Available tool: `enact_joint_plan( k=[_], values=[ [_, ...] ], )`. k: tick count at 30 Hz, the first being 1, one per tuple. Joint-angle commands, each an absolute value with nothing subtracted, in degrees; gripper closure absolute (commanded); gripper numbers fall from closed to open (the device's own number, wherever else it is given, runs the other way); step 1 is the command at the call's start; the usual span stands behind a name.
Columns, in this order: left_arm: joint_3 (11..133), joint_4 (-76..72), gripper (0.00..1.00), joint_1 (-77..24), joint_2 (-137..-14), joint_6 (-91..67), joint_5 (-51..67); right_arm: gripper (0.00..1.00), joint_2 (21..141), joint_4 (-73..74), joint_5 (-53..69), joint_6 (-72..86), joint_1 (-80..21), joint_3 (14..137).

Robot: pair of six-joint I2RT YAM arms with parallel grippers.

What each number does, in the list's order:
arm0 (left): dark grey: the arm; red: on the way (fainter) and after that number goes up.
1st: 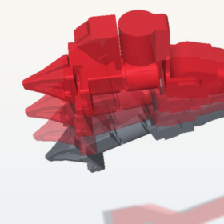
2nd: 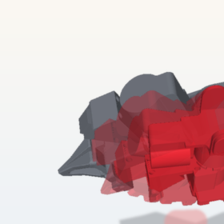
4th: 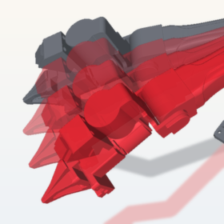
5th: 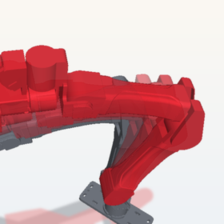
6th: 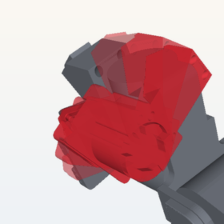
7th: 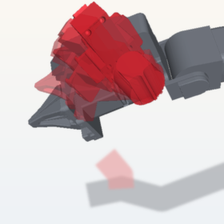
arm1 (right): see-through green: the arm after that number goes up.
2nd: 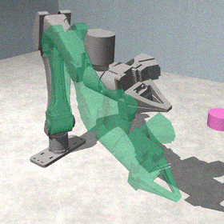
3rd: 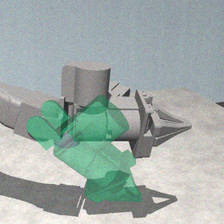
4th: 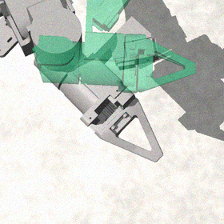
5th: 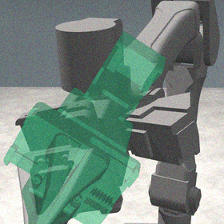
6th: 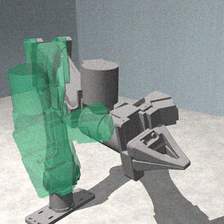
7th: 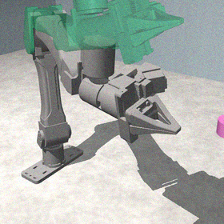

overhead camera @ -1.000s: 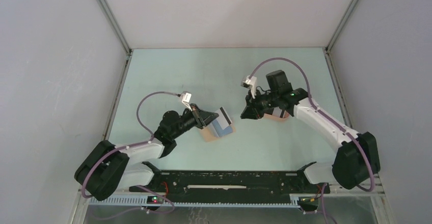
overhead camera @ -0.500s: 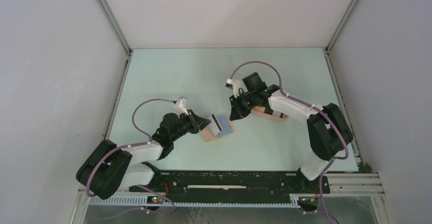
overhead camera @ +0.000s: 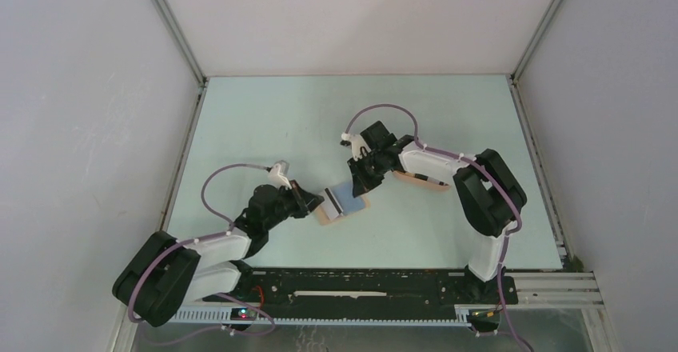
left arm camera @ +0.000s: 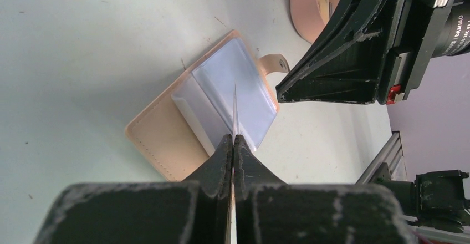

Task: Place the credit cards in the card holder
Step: Insert the credit card into the card holder.

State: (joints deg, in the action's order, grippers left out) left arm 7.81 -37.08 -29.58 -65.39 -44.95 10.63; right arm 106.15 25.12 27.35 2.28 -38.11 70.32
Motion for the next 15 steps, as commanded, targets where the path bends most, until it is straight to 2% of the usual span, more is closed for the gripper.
enact_joint_plan(
  k=[1,15],
  values=[
    [6.96,-36.47,1.00,-29.27,-64.38,-44.74,8.39,0.86,106.97,25.94,25.85,3.30,-39.15,72.54],
    [7.72,-44.29,1.00,-28.12,-71.09,-54.61,13.21,0.87,109.37,27.69,25.30,2.55,-39.46,73.40]
  ],
)
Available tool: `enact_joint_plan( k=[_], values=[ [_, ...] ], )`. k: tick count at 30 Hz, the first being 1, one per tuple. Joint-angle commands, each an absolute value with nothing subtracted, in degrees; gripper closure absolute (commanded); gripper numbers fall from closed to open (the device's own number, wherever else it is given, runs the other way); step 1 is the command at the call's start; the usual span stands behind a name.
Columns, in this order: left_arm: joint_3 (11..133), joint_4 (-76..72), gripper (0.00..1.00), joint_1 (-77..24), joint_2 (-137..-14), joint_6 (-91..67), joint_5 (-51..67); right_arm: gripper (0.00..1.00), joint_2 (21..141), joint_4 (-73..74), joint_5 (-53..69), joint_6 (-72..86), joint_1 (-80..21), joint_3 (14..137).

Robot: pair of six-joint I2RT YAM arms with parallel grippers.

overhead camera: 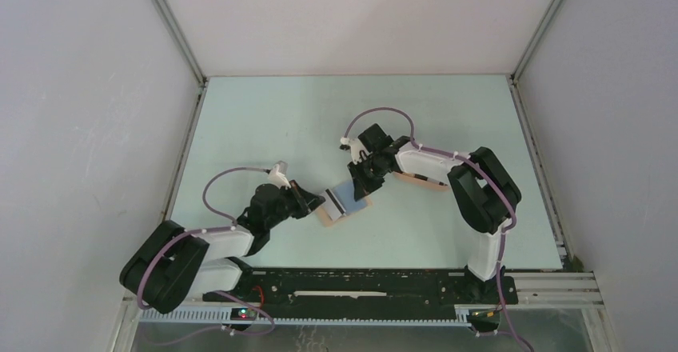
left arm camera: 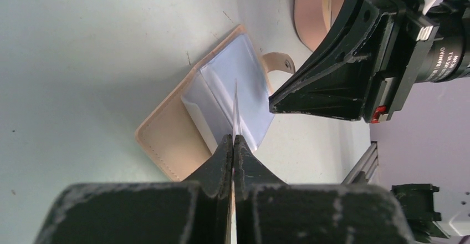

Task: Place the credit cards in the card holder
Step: Insert the credit card into the card holder.

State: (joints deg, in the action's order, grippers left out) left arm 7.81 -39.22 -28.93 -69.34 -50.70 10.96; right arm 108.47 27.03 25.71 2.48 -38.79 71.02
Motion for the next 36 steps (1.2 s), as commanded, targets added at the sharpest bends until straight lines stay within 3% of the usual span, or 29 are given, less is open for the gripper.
enact_joint_plan(
  k=[1,36],
  values=[
    [7.55,-45.12,1.00,-27.86,-71.46,-55.32,13.62,0.87,109.44,27.76,25.38,2.55,-39.46,73.39],
    [5.40,-57.64,1.00,-25.84,-81.46,-65.70,13.97,0.90,111.44,29.87,24.76,1.76,-40.25,74.62]
  ],
)
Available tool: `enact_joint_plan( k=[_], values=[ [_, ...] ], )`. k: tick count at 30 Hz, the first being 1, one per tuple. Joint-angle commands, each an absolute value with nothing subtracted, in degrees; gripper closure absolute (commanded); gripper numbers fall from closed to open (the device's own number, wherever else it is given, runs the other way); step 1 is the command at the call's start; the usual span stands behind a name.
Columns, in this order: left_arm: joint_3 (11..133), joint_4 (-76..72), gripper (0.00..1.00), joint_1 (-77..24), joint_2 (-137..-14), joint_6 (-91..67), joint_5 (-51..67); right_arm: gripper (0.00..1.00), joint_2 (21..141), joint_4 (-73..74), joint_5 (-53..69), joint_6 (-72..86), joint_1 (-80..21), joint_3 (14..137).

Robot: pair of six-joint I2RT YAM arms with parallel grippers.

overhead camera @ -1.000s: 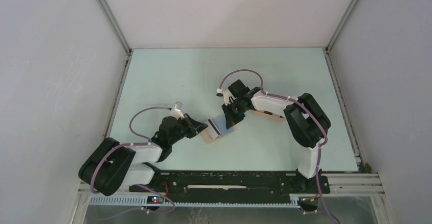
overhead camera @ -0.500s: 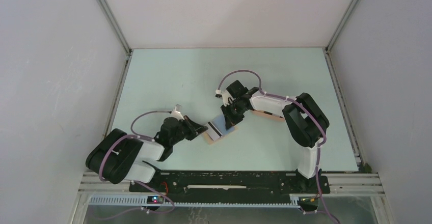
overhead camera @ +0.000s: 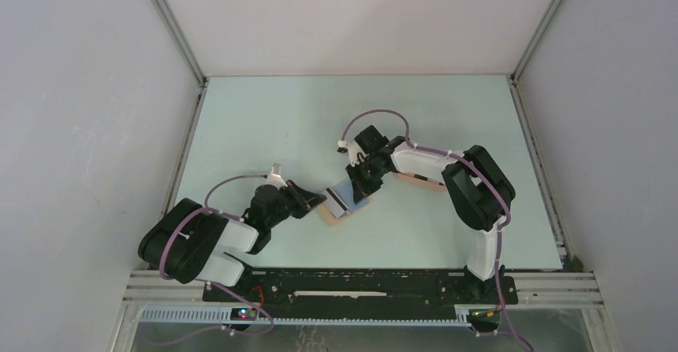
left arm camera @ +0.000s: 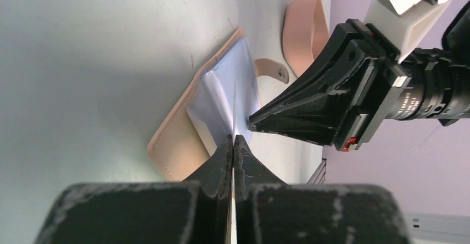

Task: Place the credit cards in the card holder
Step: Insert the credit card into the card holder.

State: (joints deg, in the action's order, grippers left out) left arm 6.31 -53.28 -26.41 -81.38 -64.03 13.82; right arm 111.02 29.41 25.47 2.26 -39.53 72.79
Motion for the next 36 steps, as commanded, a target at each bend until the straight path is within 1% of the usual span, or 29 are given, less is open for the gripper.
enact_joint_plan(
  k=[1,7,16,36],
  values=[
    [5.52,-57.70,1.00,-25.84,-81.66,-65.81,13.82,0.90,111.45,29.88,24.78,1.76,-40.25,74.63],
    [5.95,-61.51,1.00,-25.80,-85.55,-67.15,15.25,0.90,111.45,29.95,24.65,1.67,-40.25,74.71],
    [5.89,-67.41,1.00,-25.75,-92.33,-68.11,14.37,0.90,111.36,30.06,24.69,1.63,-40.30,74.71],
    [4.70,-66.53,1.00,-25.84,-94.50,-69.17,14.40,0.90,111.53,30.15,24.66,1.67,-40.36,74.80]
  ],
)
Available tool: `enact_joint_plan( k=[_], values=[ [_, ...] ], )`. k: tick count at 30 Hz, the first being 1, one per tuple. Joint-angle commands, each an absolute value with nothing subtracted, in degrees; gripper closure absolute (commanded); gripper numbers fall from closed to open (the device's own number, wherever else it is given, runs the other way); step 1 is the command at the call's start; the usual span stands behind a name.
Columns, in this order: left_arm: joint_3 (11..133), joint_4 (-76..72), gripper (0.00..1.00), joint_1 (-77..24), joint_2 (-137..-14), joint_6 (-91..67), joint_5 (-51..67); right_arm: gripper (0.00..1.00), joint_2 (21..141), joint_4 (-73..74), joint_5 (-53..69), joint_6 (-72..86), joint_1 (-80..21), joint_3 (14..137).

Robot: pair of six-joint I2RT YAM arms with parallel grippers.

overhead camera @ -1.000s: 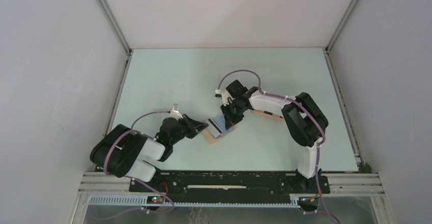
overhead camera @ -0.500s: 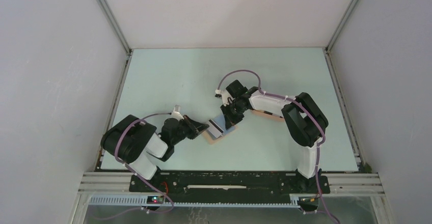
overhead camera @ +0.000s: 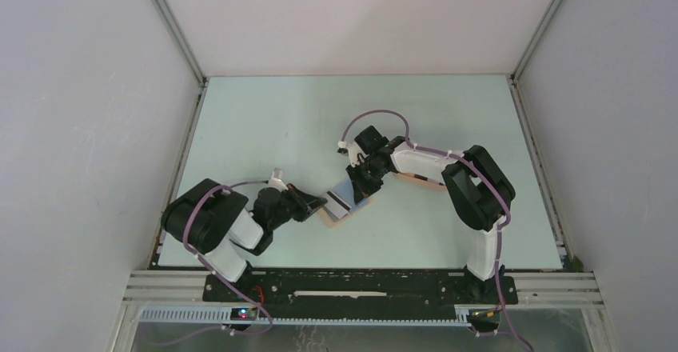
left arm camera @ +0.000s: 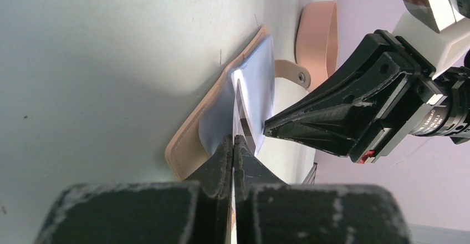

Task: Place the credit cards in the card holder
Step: Insert the credit card into the card holder.

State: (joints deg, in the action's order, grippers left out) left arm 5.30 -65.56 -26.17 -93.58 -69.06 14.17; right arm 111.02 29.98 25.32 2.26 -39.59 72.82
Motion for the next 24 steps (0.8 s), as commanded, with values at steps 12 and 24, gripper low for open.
enact_joint_plan(
  k=[12,24],
  values=[
    [6.23,-66.18,1.00,-25.93,-95.89,-69.58,15.46,0.90,111.44,30.16,24.78,1.67,-40.34,74.90],
    [7.44,-66.68,1.00,-26.10,-96.56,-69.73,15.87,0.89,111.21,30.49,25.65,1.46,-40.34,75.21]
  ],
)
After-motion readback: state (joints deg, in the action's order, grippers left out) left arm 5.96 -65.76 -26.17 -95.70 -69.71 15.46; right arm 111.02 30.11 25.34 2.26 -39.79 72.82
